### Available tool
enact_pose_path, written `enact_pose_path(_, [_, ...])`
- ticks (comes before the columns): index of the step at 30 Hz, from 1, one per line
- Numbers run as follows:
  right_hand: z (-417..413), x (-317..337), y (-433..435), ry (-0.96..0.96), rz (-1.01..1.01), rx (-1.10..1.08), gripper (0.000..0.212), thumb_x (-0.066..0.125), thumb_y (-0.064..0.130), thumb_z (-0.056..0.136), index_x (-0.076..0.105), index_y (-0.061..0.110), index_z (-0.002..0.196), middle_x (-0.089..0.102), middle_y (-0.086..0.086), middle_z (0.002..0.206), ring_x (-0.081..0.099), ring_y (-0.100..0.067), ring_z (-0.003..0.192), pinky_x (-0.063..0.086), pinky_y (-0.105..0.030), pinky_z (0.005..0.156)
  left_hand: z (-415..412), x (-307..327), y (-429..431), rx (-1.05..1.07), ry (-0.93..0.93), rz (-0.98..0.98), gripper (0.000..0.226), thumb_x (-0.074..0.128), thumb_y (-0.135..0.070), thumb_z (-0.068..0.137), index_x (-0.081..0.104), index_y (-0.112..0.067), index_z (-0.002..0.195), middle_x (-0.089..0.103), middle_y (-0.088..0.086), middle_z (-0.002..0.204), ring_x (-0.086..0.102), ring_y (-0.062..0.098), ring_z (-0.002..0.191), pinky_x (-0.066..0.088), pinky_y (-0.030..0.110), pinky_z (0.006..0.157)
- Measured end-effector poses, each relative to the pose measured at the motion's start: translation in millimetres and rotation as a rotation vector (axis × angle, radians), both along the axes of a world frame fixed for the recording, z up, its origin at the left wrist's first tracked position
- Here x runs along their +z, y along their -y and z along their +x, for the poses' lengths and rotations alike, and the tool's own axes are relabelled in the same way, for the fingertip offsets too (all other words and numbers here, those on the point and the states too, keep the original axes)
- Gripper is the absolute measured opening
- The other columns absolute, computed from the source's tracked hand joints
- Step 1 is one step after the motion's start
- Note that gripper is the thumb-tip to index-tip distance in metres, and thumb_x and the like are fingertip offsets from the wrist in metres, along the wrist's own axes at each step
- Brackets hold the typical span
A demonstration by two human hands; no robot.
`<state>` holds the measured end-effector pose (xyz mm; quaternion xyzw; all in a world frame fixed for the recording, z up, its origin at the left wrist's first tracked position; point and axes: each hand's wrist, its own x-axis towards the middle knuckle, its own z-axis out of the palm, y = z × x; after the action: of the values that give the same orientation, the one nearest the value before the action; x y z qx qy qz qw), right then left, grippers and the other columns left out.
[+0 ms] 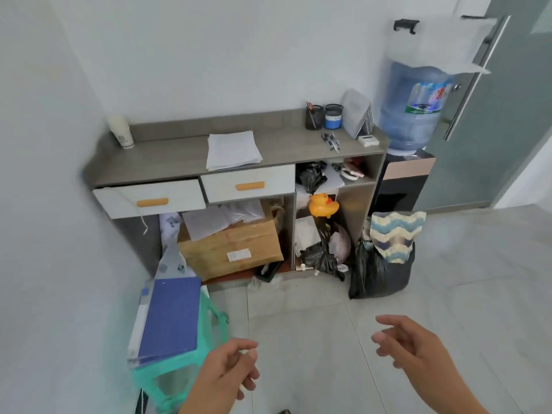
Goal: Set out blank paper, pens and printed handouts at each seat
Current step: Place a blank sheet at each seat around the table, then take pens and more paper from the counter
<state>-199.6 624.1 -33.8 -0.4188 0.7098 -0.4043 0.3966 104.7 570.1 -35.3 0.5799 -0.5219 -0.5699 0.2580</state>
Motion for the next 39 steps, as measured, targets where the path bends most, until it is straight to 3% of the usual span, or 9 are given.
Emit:
enact_pose_path(3, [-11,10,70,-0.005,0.023,-0.024,0.016,0.071,0.009,0.085,0.069,0.018,0.097,0.074,-0.002,0.075,0.071,-0.012,0.065,0.047,-0.024,0.062,-12,11,88,-0.067,0.014,-0.024,0.011,0.057,-0.011,0.094,0.066,-0.012,0.100,0.069,0.008,0.065,0.062,0.016,0.058,0.045,0.027,0.052])
enact_pose_path(8, [-31,12,177,-0.015,0.035,-0.026,0.017,0.070,0.007,0.085,0.068,0.017,0.098,0.074,-0.004,0.073,0.070,-0.012,0.065,0.047,-0.024,0.062,-35,24,205,-0.149,0.038,-0.041,0.012,0.057,-0.014,0.094,0.066,-0.018,0.101,0.069,0.006,0.068,0.062,0.013,0.060,0.045,0.025,0.053])
enact_pose_path(13, [-53,-5,282,0.018,0.068,0.022,0.017,0.070,0.009,0.086,0.067,0.019,0.099,0.073,-0.004,0.073,0.070,-0.012,0.066,0.046,-0.020,0.061,-55,16,297,-0.106,0.073,0.003,0.011,0.059,-0.018,0.093,0.065,-0.016,0.102,0.070,0.008,0.070,0.063,0.015,0.061,0.046,0.027,0.054])
enact_pose_path(16, [-78,-12,355,0.011,0.062,0.061,0.017,0.069,0.013,0.087,0.066,0.022,0.101,0.073,0.000,0.073,0.070,-0.012,0.069,0.047,-0.023,0.064,-75,13,356,-0.053,0.085,0.021,0.029,0.061,-0.033,0.078,0.066,-0.015,0.100,0.070,0.008,0.068,0.062,0.015,0.058,0.046,0.026,0.052])
enact_pose_path(21, [-119,-2,464,-0.016,0.043,0.104,0.016,0.068,0.017,0.089,0.065,0.025,0.103,0.073,0.002,0.076,0.069,-0.008,0.070,0.049,-0.023,0.066,-115,15,450,-0.024,0.088,0.007,0.012,0.059,-0.015,0.093,0.066,-0.017,0.102,0.071,0.008,0.071,0.063,0.016,0.063,0.046,0.028,0.056])
enact_pose_path(28, [-144,10,591,-0.150,0.005,0.133,0.017,0.067,0.022,0.089,0.063,0.033,0.100,0.072,0.008,0.077,0.068,-0.005,0.075,0.052,-0.027,0.076,-137,16,550,0.034,0.115,-0.054,0.010,0.061,-0.019,0.092,0.069,-0.025,0.092,0.069,0.007,0.072,0.062,0.017,0.067,0.048,0.021,0.058])
enact_pose_path(31, [-153,5,643,-0.302,-0.023,0.062,0.020,0.067,0.024,0.089,0.064,0.026,0.109,0.070,0.013,0.093,0.064,-0.004,0.089,0.049,-0.025,0.079,-134,13,596,0.057,0.171,-0.117,0.011,0.065,-0.038,0.079,0.071,-0.031,0.086,0.070,0.006,0.077,0.064,0.017,0.072,0.050,0.025,0.065])
enact_pose_path(34, [-166,-6,696,-0.482,-0.008,-0.017,0.036,0.066,0.030,0.089,0.060,0.020,0.124,0.065,0.002,0.118,0.059,-0.017,0.110,0.047,-0.037,0.093,-130,6,641,0.033,0.253,-0.204,0.005,0.064,-0.028,0.089,0.068,-0.031,0.090,0.070,-0.003,0.088,0.062,0.002,0.082,0.046,0.020,0.074])
enact_pose_path(39, [-183,-27,772,-0.735,0.292,-0.063,0.077,0.067,0.052,0.081,0.038,0.017,0.143,0.044,-0.013,0.141,0.041,-0.034,0.129,0.040,-0.048,0.102,-120,-16,709,-0.037,0.463,-0.335,0.014,0.057,-0.028,0.093,0.061,-0.028,0.106,0.056,-0.011,0.115,0.052,0.007,0.109,0.041,0.026,0.089])
